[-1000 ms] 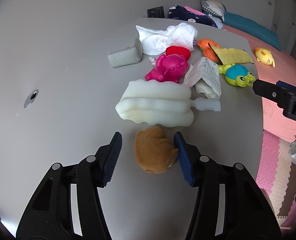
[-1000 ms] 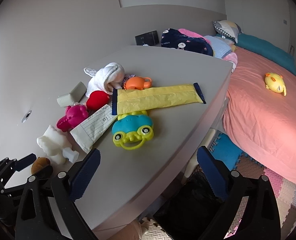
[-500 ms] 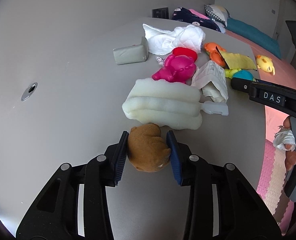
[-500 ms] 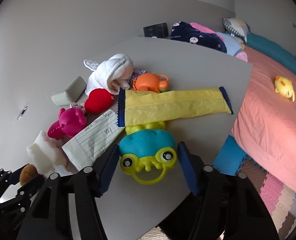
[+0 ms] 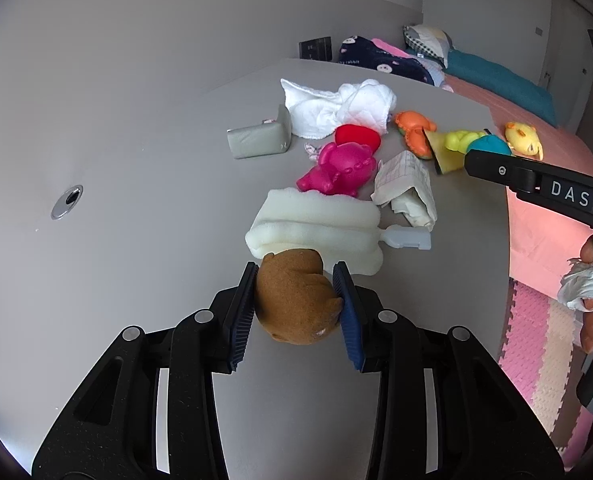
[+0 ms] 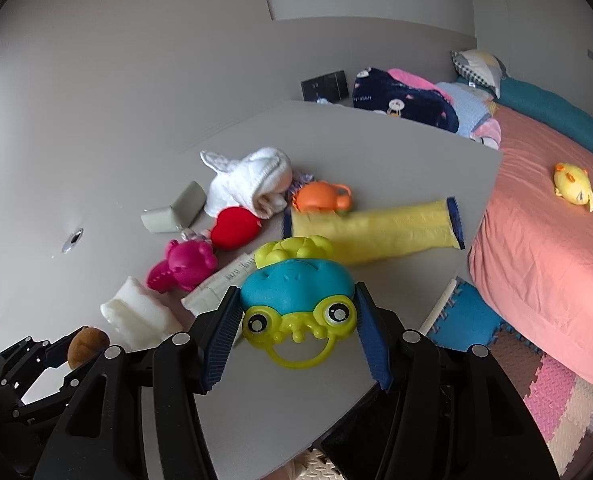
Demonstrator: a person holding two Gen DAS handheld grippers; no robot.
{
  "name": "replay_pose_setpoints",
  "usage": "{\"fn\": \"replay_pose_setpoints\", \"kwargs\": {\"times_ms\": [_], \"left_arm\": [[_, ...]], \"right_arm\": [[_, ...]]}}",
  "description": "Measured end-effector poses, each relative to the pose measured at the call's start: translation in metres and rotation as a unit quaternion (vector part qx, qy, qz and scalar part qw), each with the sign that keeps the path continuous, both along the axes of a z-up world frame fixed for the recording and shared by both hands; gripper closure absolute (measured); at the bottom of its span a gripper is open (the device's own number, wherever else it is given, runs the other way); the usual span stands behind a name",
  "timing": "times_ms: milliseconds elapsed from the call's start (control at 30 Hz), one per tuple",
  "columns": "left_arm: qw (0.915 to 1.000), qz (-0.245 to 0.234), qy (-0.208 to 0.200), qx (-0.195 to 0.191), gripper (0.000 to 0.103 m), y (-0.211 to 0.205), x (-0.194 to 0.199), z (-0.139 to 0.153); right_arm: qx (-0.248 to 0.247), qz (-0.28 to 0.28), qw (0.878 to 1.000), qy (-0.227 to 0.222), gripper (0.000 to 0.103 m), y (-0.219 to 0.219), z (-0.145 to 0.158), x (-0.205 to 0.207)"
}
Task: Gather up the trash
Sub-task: 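Grasp the brown plush toy with the left gripper while the right gripper grasps the frog toy, then carry the plush toy and frog toy over the black bin and release both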
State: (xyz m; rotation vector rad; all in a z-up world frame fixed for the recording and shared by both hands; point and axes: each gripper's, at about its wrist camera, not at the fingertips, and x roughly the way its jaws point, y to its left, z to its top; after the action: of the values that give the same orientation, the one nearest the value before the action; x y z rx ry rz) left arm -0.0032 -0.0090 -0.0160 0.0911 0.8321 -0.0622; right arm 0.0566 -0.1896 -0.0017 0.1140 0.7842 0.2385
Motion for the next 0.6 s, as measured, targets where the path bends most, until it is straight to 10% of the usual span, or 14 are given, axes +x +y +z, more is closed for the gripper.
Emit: {"fn": "replay_pose_setpoints", "kwargs": {"times_ms": [600], "left_arm": [[0.9981,-0.056,-0.019,-0.016,0.065,-0.050,-0.015,0.023]], "right_arm": [[0.010,-0.037,0.999,-0.036,0.045,-0.049,0.030,-0.052]]}}
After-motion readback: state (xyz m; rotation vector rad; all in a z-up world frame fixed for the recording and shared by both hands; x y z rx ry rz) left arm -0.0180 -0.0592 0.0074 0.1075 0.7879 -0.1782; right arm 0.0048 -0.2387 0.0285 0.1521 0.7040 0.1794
